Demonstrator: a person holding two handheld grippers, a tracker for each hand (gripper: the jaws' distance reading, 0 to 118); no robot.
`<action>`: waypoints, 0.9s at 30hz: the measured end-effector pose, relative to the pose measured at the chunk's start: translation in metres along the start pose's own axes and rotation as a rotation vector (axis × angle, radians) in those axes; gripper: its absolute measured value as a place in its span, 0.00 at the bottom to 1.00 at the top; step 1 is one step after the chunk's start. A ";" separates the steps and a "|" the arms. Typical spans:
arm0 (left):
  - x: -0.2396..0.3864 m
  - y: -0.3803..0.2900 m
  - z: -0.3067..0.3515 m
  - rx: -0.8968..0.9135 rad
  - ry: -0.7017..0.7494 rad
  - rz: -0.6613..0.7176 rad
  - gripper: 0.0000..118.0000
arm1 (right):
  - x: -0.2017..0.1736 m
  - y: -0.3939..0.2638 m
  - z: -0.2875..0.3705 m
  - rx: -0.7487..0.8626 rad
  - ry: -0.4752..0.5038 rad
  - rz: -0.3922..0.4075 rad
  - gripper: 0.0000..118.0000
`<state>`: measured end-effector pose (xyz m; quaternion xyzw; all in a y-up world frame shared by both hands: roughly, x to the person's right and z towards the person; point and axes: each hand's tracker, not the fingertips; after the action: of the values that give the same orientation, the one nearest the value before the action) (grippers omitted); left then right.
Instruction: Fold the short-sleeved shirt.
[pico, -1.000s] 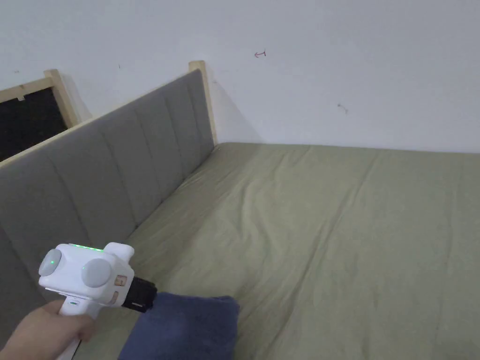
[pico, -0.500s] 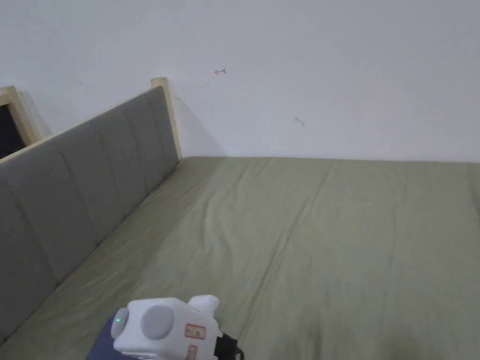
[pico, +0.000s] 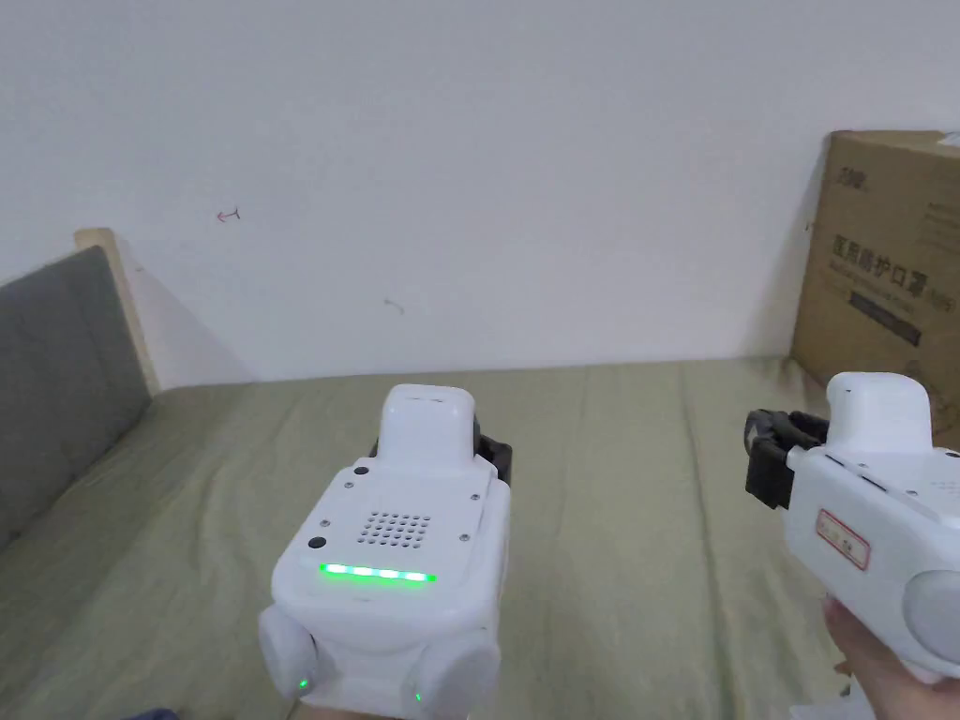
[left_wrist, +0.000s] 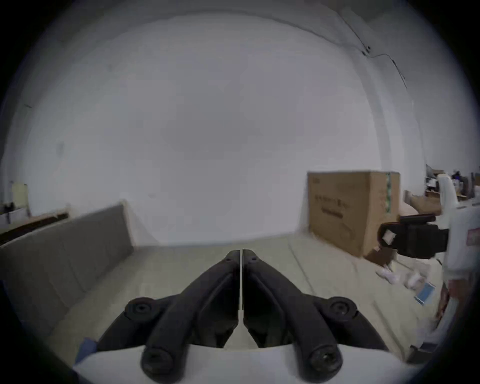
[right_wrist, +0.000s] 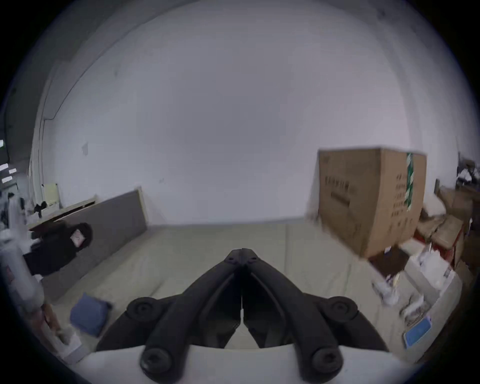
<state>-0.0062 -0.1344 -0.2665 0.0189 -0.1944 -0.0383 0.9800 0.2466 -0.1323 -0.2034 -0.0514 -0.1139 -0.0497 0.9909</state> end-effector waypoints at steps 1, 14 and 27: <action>0.003 0.002 0.005 0.043 0.039 0.004 0.02 | -0.005 0.000 0.003 0.038 -0.015 0.017 0.00; -0.016 -0.013 -0.002 -0.030 0.069 0.083 1.00 | -0.023 -0.026 0.016 0.098 -0.111 0.081 1.00; -0.015 -0.010 0.016 -0.037 0.073 0.060 1.00 | -0.032 -0.031 0.023 0.071 -0.103 0.129 1.00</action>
<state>-0.0269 -0.1432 -0.2584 -0.0039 -0.1583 -0.0118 0.9873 0.2077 -0.1582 -0.1859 -0.0258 -0.1627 0.0210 0.9861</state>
